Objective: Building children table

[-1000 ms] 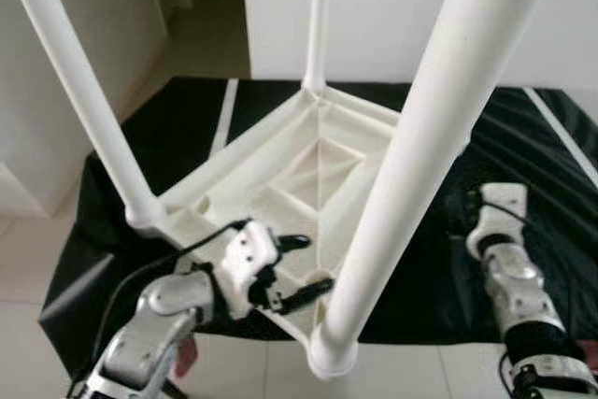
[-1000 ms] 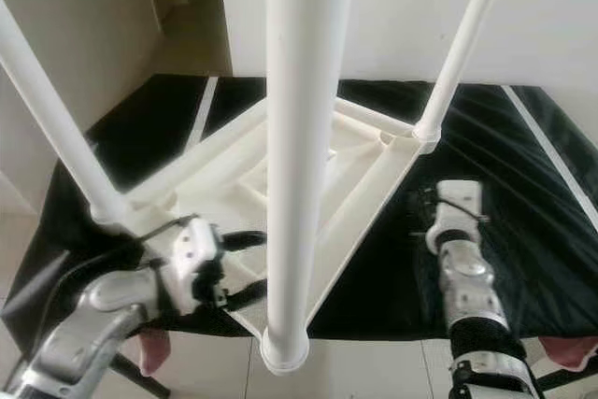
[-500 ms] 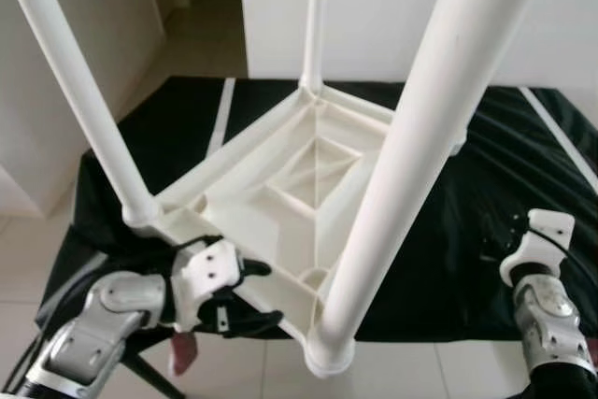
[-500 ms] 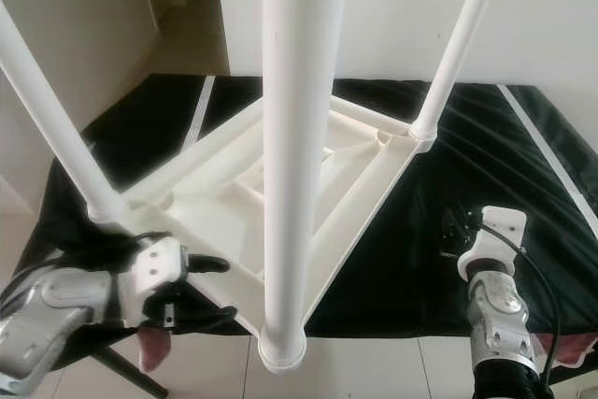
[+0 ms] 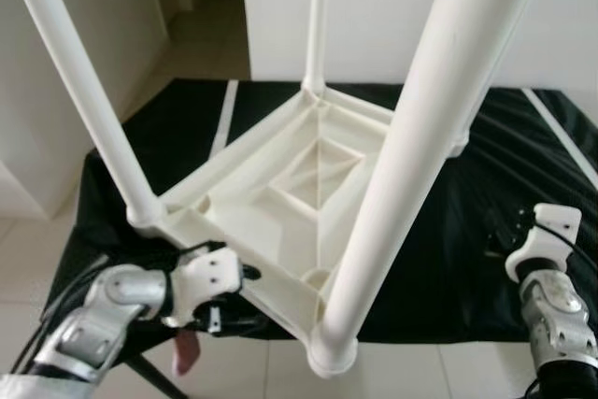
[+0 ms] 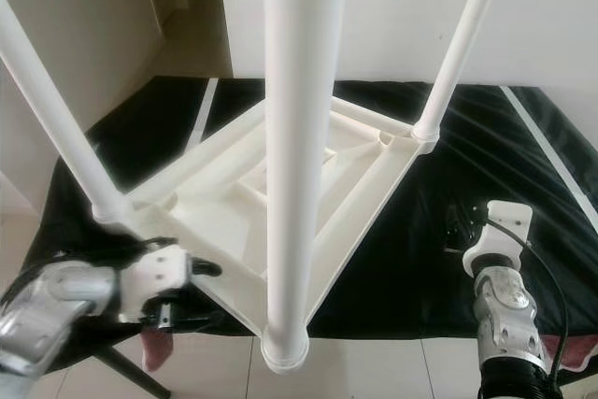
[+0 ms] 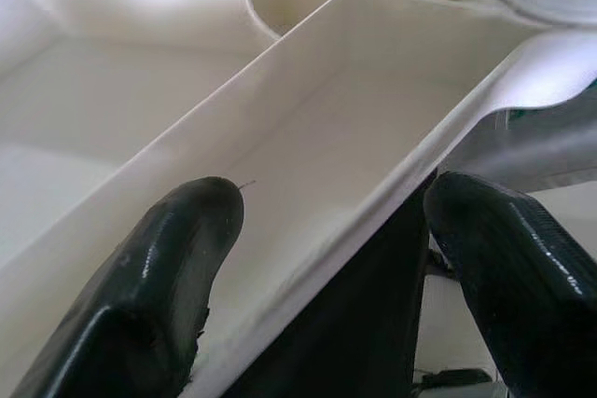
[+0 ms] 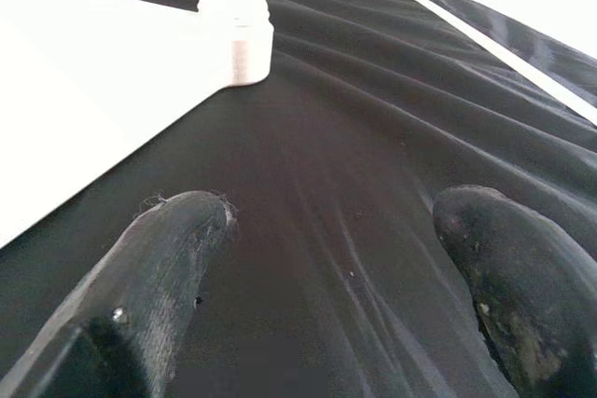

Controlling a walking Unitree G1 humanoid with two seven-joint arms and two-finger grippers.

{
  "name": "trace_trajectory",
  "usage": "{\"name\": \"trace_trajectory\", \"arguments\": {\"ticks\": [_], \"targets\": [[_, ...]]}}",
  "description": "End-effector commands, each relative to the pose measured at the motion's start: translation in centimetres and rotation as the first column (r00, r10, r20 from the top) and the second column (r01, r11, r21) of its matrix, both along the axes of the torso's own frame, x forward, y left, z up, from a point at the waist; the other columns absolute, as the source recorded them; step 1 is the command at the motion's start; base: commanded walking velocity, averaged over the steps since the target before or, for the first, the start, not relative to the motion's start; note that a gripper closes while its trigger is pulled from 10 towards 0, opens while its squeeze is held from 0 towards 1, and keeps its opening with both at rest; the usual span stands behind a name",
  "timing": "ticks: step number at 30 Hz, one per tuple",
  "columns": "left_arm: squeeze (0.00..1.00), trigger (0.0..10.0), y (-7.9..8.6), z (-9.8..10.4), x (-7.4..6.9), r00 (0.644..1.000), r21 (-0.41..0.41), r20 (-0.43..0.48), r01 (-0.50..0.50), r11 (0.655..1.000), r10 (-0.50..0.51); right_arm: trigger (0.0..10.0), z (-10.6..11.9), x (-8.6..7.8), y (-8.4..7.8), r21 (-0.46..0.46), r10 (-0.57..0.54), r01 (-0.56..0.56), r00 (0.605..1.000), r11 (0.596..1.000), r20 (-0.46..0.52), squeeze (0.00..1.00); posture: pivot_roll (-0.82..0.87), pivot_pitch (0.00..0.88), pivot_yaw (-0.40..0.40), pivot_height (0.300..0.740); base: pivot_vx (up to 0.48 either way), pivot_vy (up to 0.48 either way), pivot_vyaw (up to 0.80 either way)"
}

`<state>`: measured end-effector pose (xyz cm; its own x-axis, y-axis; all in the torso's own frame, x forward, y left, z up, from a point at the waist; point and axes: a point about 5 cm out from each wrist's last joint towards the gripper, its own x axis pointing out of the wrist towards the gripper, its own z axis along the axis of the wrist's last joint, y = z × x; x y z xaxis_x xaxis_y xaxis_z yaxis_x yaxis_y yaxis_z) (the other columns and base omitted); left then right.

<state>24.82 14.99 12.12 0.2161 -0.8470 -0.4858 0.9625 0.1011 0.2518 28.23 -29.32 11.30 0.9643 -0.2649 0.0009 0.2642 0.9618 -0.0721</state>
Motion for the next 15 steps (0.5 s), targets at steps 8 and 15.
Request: {"name": "trace_trajectory", "arguments": {"ticks": [8, 15], "targets": [[0.0, 10.0, -1.0, 0.4, 2.1, 0.985, -0.037, 0.105, -0.137, 0.99, 0.14, 10.0, 0.3, 0.5, 0.4, 0.011, 0.013, -0.013, 1.0, 1.0, 0.003, 0.0, 0.07, 0.0, -0.041, 0.74, 0.0, 0.0, 0.0], [0.0, 10.0, -3.7, 1.7, 3.0, 0.97, -0.194, 0.131, -0.178, 0.965, 0.206, 10.0, 0.2, 0.2, 0.4, 0.011, -0.002, 0.002, 1.0, 1.0, 0.001, 0.0, 0.06, 0.0, -0.029, 0.74, 0.0, 0.0, 0.0]]}}
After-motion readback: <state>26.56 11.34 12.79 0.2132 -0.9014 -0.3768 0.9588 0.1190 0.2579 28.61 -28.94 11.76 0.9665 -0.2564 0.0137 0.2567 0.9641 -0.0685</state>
